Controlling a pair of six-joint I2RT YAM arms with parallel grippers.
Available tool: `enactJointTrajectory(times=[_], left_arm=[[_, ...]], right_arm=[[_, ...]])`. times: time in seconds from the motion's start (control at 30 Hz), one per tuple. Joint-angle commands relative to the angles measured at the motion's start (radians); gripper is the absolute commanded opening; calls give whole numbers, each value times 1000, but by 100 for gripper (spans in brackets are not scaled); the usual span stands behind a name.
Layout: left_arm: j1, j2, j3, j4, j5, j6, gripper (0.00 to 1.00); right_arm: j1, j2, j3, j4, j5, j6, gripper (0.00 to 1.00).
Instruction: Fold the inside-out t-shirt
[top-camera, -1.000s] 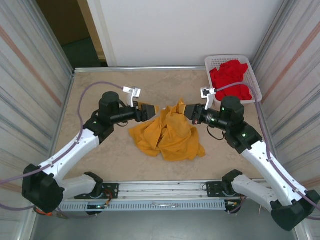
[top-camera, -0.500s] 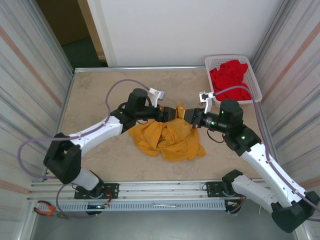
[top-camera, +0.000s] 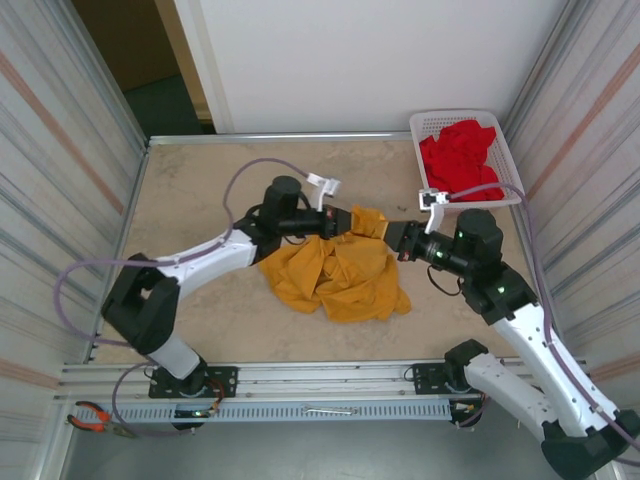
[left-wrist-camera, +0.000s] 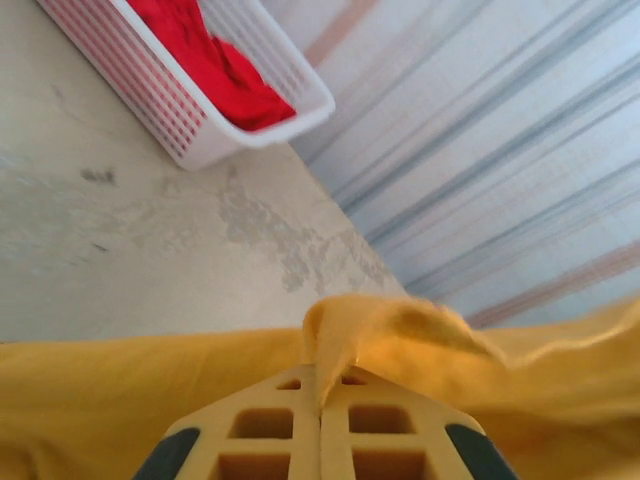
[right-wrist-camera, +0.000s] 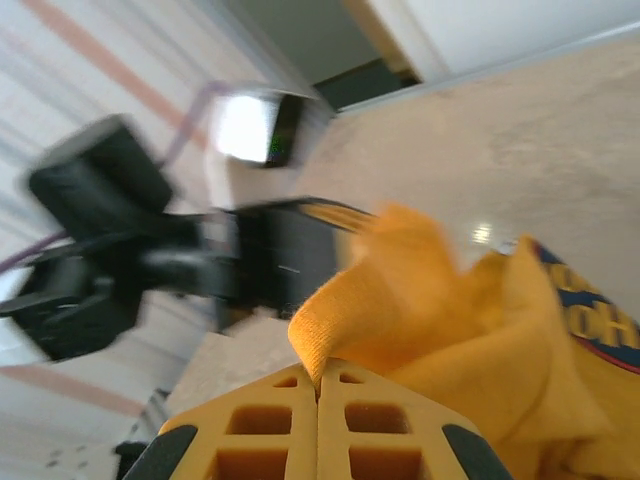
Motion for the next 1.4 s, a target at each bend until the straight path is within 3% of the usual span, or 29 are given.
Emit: enactJointTrajectory(times=[0.0, 0.27, 0.37, 0.4, 0.6, 0.73, 0.77, 0.87, 1.03, 1.13, 1.27, 1.33, 1.37], left_arm=[[48, -133, -25, 50, 15, -25, 0], [60, -185, -41, 56, 137, -45, 0], [60, -179, -51, 67, 150, -51, 0], [60, -179, -54, 66, 151, -49, 0], [59, -171, -64, 65, 151, -47, 0], [57, -168, -60, 62, 151, -48, 0], [57, -167, -58, 60, 151, -48, 0], [53, -167, -55, 55, 151, -48, 0], [43, -174, -43, 41, 156, -42, 0], [39, -184, -41, 32, 166, -35, 0], [40, -186, -55, 6, 166, -17, 0], [47, -188, -69, -8, 145, 0, 0], [50, -190, -79, -24, 122, 11, 8]], right_arm=[[-34, 8, -65, -54, 100, 9, 0], [-42, 87, -99, -10, 122, 51, 0], [-42, 102, -61, -52, 137, 43, 37], [-40, 94, -46, -67, 139, 43, 43], [28, 9, 40, -110, 182, 48, 40], [152, 46, 98, -85, 209, 33, 36], [195, 67, 115, -81, 230, 20, 38], [312, 148, 164, -96, 345, -44, 55], [347, 302, 223, -106, 456, -111, 60], [314, 381, 252, -108, 465, -130, 52], [241, 406, 266, -93, 376, -121, 0], [223, 387, 264, -86, 322, -120, 0], [221, 374, 261, -83, 292, -121, 0]])
